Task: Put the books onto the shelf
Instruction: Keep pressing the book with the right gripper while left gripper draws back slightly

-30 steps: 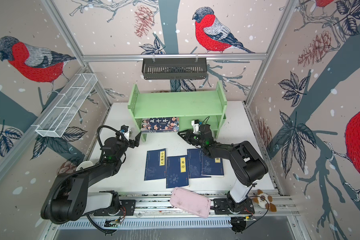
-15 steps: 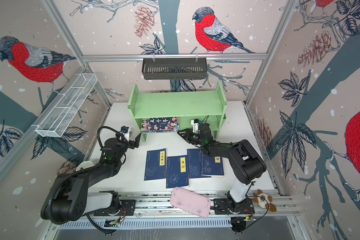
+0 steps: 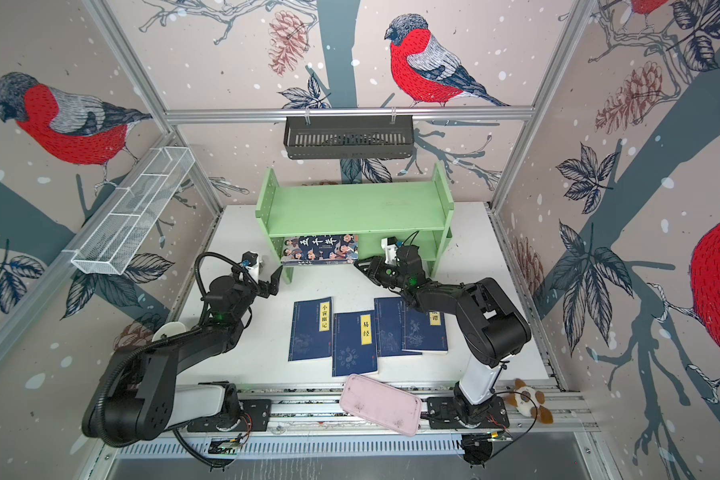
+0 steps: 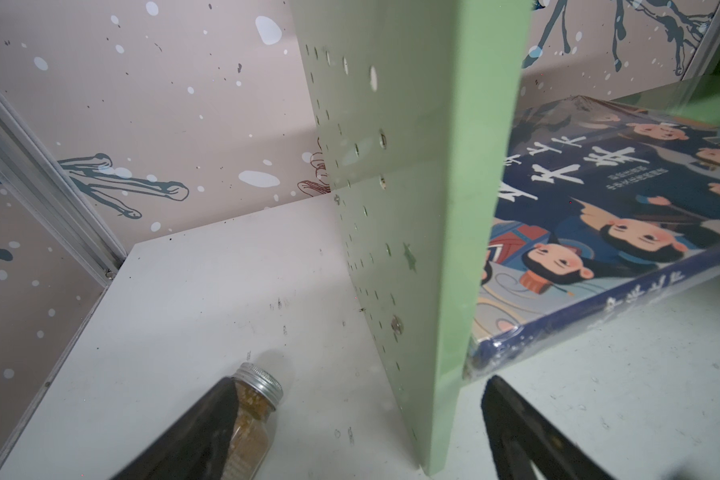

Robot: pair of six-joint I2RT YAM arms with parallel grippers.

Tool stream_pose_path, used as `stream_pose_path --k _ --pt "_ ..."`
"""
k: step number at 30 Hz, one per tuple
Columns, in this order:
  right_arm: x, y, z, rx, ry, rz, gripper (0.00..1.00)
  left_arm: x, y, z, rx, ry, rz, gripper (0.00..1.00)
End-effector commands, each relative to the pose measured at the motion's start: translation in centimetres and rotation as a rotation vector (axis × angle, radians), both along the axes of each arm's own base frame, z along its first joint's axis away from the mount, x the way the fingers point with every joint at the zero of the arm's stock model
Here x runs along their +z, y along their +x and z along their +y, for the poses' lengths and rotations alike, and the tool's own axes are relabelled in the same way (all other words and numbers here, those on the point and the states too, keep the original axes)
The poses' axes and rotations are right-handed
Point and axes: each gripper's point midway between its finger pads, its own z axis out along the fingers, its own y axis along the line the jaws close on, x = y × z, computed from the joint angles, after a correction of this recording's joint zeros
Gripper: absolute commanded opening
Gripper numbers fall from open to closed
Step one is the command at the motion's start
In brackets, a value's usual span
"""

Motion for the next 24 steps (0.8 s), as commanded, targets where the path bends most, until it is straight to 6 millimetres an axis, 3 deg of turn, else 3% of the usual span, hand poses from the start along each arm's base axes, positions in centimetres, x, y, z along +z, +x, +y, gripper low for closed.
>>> stream_pose_path --k 1,24 --pt "0.22 0.12 0.05 0.007 0.001 -0.020 0.38 1.26 0.25 0.12 0.004 0.009 -0.053 0.92" --pt "-0.26 0.44 0.09 0.004 -0.001 -0.010 0.40 1.30 0.19 0.19 0.007 0.011 -0.057 0.92"
